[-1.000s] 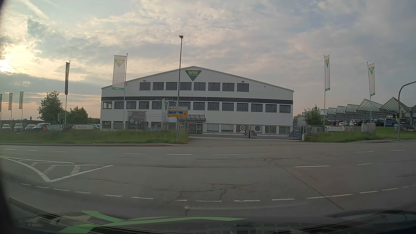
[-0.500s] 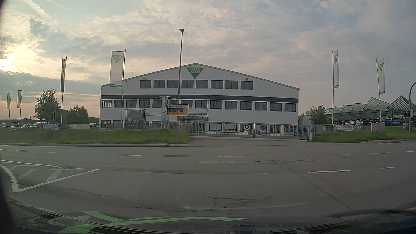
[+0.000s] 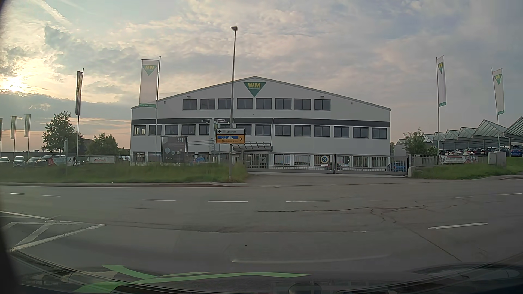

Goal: Follow the waypoints while adhering to traffic rules and regulations

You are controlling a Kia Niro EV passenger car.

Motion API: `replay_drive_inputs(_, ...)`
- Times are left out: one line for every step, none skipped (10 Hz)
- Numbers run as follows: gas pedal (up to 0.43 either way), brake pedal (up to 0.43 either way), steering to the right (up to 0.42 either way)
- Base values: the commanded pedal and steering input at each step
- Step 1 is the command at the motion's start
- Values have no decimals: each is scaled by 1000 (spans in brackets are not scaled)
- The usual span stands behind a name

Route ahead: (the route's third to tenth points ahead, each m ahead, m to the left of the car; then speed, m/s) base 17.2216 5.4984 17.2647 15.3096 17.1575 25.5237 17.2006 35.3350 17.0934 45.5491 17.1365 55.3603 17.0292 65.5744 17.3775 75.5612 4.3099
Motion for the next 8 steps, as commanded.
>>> replay_drive_inputs(157,0,-171)
replay_drive_inputs(157,0,-212)
replay_drive_inputs(157,0,-252)
replay_drive_inputs(157,0,-290)
replay_drive_inputs(157,0,-318)
replay_drive_inputs(157,0,-332)
replay_drive_inputs(157,0,-343)
replay_drive_inputs(157,0,-342)
